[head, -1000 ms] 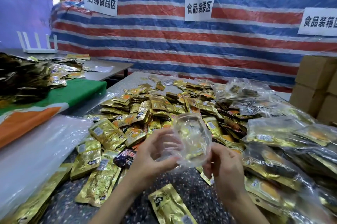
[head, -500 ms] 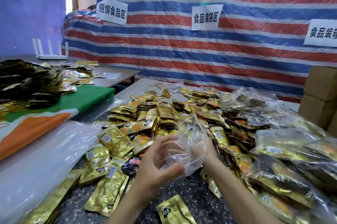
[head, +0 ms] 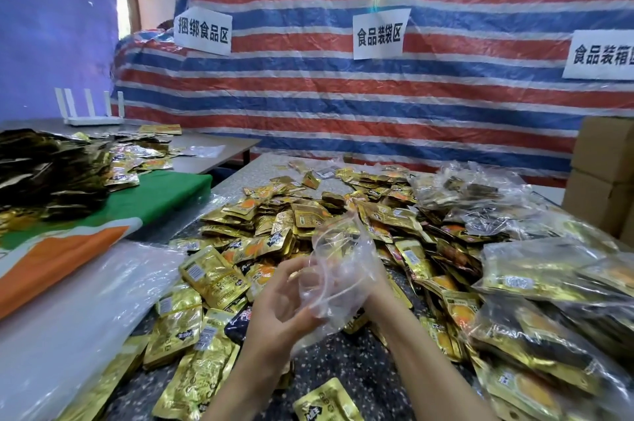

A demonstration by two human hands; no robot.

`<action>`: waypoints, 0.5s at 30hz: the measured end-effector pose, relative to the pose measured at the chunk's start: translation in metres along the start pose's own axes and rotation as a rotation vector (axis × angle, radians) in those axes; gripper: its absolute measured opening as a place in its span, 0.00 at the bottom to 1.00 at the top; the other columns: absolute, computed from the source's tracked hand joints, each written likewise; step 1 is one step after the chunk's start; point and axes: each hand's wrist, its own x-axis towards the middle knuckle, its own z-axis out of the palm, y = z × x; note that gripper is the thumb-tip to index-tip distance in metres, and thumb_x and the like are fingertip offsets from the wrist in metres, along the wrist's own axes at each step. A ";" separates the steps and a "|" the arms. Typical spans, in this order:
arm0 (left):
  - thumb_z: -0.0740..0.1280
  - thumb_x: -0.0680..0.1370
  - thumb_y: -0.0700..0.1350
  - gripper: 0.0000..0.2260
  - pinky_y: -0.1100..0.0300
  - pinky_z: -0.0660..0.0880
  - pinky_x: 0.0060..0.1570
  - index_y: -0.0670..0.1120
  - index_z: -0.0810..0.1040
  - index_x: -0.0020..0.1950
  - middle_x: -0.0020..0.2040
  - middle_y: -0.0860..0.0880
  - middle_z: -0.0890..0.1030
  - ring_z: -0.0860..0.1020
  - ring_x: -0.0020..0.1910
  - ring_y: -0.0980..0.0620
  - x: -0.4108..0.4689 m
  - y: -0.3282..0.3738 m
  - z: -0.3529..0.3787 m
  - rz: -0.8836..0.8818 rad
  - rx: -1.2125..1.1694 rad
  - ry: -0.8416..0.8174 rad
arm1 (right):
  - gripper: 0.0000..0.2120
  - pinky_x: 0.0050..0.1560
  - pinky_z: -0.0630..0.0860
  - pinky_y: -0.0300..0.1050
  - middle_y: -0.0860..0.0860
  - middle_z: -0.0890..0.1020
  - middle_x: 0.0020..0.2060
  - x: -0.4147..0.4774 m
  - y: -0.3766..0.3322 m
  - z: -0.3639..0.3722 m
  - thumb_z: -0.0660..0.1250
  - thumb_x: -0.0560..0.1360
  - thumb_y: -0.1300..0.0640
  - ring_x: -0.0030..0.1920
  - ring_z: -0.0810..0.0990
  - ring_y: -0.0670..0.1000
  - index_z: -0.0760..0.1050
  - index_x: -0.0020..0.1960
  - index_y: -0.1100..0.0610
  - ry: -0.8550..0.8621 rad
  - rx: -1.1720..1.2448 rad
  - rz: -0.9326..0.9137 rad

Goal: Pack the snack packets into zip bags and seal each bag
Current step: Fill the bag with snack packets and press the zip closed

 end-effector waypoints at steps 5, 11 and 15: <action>0.79 0.61 0.65 0.34 0.56 0.81 0.51 0.52 0.79 0.62 0.54 0.41 0.85 0.84 0.53 0.41 0.002 0.000 0.000 0.006 -0.046 0.004 | 0.08 0.38 0.66 0.49 0.58 0.69 0.37 -0.009 0.000 -0.032 0.70 0.72 0.62 0.38 0.66 0.55 0.70 0.42 0.58 0.046 0.009 0.050; 0.75 0.59 0.72 0.41 0.56 0.81 0.46 0.40 0.81 0.57 0.50 0.40 0.85 0.84 0.47 0.42 -0.001 -0.002 0.001 -0.069 -0.040 -0.031 | 0.04 0.29 0.78 0.44 0.54 0.83 0.32 -0.029 0.000 -0.074 0.68 0.78 0.66 0.31 0.80 0.50 0.81 0.47 0.66 0.076 0.513 0.092; 0.75 0.57 0.74 0.40 0.46 0.81 0.49 0.47 0.82 0.57 0.49 0.43 0.85 0.83 0.47 0.42 -0.001 0.003 0.005 -0.174 -0.093 -0.125 | 0.19 0.37 0.83 0.46 0.60 0.86 0.48 -0.051 0.001 -0.094 0.67 0.71 0.68 0.41 0.85 0.54 0.76 0.61 0.66 -0.095 0.888 -0.069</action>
